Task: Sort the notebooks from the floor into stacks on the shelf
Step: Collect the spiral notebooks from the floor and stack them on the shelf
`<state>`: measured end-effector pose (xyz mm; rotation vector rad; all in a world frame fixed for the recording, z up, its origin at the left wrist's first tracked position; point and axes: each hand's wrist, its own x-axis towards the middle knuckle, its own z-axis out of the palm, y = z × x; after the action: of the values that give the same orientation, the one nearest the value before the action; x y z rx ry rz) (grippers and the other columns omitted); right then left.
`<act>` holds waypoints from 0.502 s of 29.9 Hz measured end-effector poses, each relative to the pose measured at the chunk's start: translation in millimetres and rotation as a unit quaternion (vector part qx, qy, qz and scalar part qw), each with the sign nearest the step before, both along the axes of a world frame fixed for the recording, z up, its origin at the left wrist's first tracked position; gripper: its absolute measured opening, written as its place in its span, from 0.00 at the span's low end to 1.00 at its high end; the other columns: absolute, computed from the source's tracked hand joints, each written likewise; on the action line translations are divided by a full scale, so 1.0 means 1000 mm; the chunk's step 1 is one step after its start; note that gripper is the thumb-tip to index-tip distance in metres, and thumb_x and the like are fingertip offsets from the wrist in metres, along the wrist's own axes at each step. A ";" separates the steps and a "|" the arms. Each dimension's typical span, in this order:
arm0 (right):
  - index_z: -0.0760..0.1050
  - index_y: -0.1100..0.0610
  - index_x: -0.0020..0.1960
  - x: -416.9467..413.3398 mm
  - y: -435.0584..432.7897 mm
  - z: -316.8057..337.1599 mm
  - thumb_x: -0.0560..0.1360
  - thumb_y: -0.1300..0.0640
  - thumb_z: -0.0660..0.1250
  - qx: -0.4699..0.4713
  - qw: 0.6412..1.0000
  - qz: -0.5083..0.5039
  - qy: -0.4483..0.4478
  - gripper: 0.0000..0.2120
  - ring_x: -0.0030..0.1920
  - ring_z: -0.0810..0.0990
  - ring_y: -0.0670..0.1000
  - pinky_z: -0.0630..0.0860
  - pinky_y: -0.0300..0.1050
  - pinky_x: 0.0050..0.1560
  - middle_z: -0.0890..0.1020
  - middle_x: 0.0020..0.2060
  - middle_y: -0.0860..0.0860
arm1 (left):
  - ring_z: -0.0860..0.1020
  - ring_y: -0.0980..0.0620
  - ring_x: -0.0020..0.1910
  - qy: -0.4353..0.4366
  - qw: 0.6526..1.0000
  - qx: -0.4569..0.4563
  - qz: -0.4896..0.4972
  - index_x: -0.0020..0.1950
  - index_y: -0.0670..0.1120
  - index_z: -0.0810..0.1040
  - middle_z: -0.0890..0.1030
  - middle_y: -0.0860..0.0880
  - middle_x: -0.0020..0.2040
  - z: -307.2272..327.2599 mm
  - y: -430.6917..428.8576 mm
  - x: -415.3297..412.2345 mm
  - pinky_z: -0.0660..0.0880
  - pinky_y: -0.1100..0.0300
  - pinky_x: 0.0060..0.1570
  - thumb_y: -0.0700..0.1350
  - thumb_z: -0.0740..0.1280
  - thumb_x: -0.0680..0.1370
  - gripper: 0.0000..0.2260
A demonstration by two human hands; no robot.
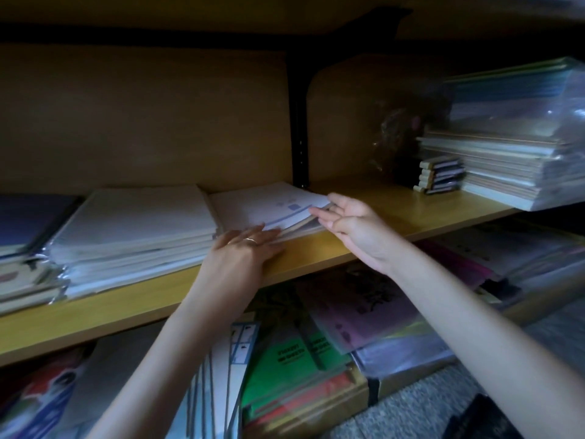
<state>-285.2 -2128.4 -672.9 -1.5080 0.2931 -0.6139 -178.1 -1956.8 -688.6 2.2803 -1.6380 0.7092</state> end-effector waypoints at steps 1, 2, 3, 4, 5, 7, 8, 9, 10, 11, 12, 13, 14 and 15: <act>0.49 0.63 0.76 0.003 0.000 0.000 0.76 0.76 0.53 -0.030 0.999 -0.018 0.016 0.31 0.67 0.71 0.53 0.63 0.46 0.70 0.61 0.73 0.61 | 0.65 0.53 0.72 0.026 0.999 0.022 0.010 0.69 0.53 0.72 0.69 0.54 0.71 0.001 0.001 0.001 0.59 0.54 0.69 0.41 0.49 0.71 0.28; 0.51 0.61 0.76 0.004 0.000 0.000 0.76 0.74 0.55 -0.059 0.997 -0.039 0.038 0.31 0.65 0.73 0.53 0.66 0.45 0.67 0.62 0.73 0.60 | 0.61 0.55 0.73 0.041 0.998 0.031 0.019 0.72 0.53 0.67 0.65 0.56 0.73 0.000 0.002 0.002 0.55 0.56 0.71 0.42 0.47 0.71 0.29; 0.52 0.59 0.76 0.006 -0.001 -0.001 0.76 0.72 0.57 -0.091 0.992 -0.060 0.064 0.31 0.62 0.73 0.52 0.68 0.45 0.63 0.61 0.73 0.59 | 0.59 0.57 0.74 0.043 0.998 0.036 0.025 0.73 0.54 0.64 0.63 0.57 0.74 -0.001 0.003 0.003 0.53 0.57 0.71 0.43 0.46 0.72 0.30; 0.52 0.56 0.76 0.006 -0.002 -0.001 0.77 0.70 0.58 -0.128 0.985 -0.077 0.092 0.31 0.60 0.73 0.51 0.69 0.46 0.61 0.61 0.73 0.58 | 0.58 0.57 0.74 0.038 0.998 0.038 0.028 0.74 0.54 0.62 0.61 0.58 0.75 -0.002 0.003 0.003 0.52 0.58 0.72 0.43 0.45 0.72 0.30; 0.51 0.54 0.76 0.006 -0.001 -0.001 0.77 0.68 0.58 -0.171 0.973 -0.096 0.123 0.31 0.58 0.73 0.51 0.71 0.45 0.59 0.63 0.73 0.57 | 0.58 0.57 0.74 0.034 0.998 0.038 0.029 0.74 0.54 0.61 0.61 0.58 0.75 -0.003 0.003 0.003 0.51 0.58 0.72 0.44 0.45 0.72 0.29; 0.49 0.50 0.76 0.005 0.006 -0.002 0.77 0.65 0.58 -0.276 0.933 -0.140 0.186 0.32 0.54 0.76 0.52 0.76 0.46 0.52 0.68 0.68 0.55 | 0.60 0.56 0.74 0.032 0.999 0.032 0.028 0.74 0.54 0.61 0.62 0.57 0.74 -0.003 0.004 0.003 0.53 0.58 0.72 0.44 0.46 0.73 0.29; 0.50 0.50 0.76 0.004 0.010 -0.005 0.77 0.64 0.57 -0.327 0.906 -0.170 0.209 0.31 0.54 0.77 0.53 0.76 0.45 0.48 0.69 0.67 0.54 | 0.61 0.55 0.73 0.028 0.999 0.026 0.029 0.74 0.53 0.62 0.63 0.56 0.74 -0.004 0.004 0.003 0.55 0.57 0.71 0.44 0.47 0.73 0.28; 0.51 0.52 0.76 0.002 0.014 -0.008 0.77 0.63 0.58 -0.374 0.875 -0.207 0.226 0.30 0.56 0.76 0.54 0.75 0.45 0.49 0.67 0.67 0.54 | 0.64 0.54 0.72 0.021 0.999 0.018 0.030 0.73 0.53 0.64 0.66 0.56 0.73 -0.005 0.004 0.003 0.56 0.56 0.71 0.43 0.48 0.73 0.28; 0.53 0.54 0.75 0.001 0.016 -0.013 0.77 0.62 0.58 -0.411 0.847 -0.243 0.235 0.29 0.60 0.74 0.55 0.74 0.46 0.53 0.65 0.69 0.55 | 0.66 0.52 0.71 0.014 0.999 0.008 0.029 0.72 0.52 0.67 0.68 0.55 0.72 -0.006 0.005 0.002 0.59 0.55 0.70 0.43 0.50 0.73 0.27; 0.55 0.55 0.75 -0.001 0.018 -0.017 0.77 0.61 0.59 -0.436 0.826 -0.271 0.233 0.27 0.64 0.71 0.56 0.72 0.47 0.57 0.65 0.70 0.55 | 0.69 0.51 0.69 0.010 1.000 -0.002 0.030 0.70 0.51 0.70 0.70 0.54 0.70 -0.007 0.005 0.002 0.61 0.55 0.69 0.42 0.51 0.73 0.26; 0.58 0.55 0.74 -0.002 0.019 -0.022 0.78 0.61 0.58 -0.452 0.815 -0.286 0.224 0.26 0.65 0.70 0.56 0.69 0.48 0.61 0.66 0.69 0.54 | 0.71 0.50 0.68 0.005 0.999 -0.008 0.033 0.69 0.51 0.72 0.72 0.53 0.69 -0.008 0.005 0.001 0.63 0.54 0.68 0.42 0.52 0.73 0.25; 0.61 0.54 0.73 -0.003 0.018 -0.026 0.78 0.61 0.57 -0.464 0.810 -0.290 0.210 0.24 0.65 0.69 0.55 0.67 0.49 0.63 0.69 0.68 0.53 | 0.73 0.49 0.66 0.001 0.999 -0.014 0.035 0.68 0.50 0.73 0.74 0.52 0.67 -0.008 0.005 0.001 0.65 0.54 0.66 0.42 0.53 0.73 0.24; 0.64 0.52 0.71 -0.004 0.017 -0.030 0.78 0.61 0.56 -0.476 0.808 -0.287 0.195 0.22 0.64 0.68 0.54 0.65 0.48 0.63 0.71 0.67 0.51 | 0.74 0.48 0.64 -0.003 0.999 -0.018 0.035 0.66 0.49 0.75 0.76 0.51 0.66 -0.009 0.006 0.001 0.67 0.54 0.65 0.42 0.53 0.73 0.23; 0.66 0.51 0.70 -0.005 0.015 -0.032 0.78 0.61 0.56 -0.481 0.810 -0.283 0.180 0.21 0.63 0.68 0.53 0.64 0.47 0.63 0.73 0.66 0.50 | 0.76 0.47 0.63 -0.002 0.999 -0.019 0.035 0.65 0.49 0.76 0.77 0.50 0.65 -0.008 0.006 0.001 0.68 0.53 0.64 0.42 0.54 0.72 0.23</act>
<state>-290.1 -2113.3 -705.2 -2.5687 0.8323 -1.0339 -176.8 -1951.1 -697.0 2.3203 -1.5391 0.7554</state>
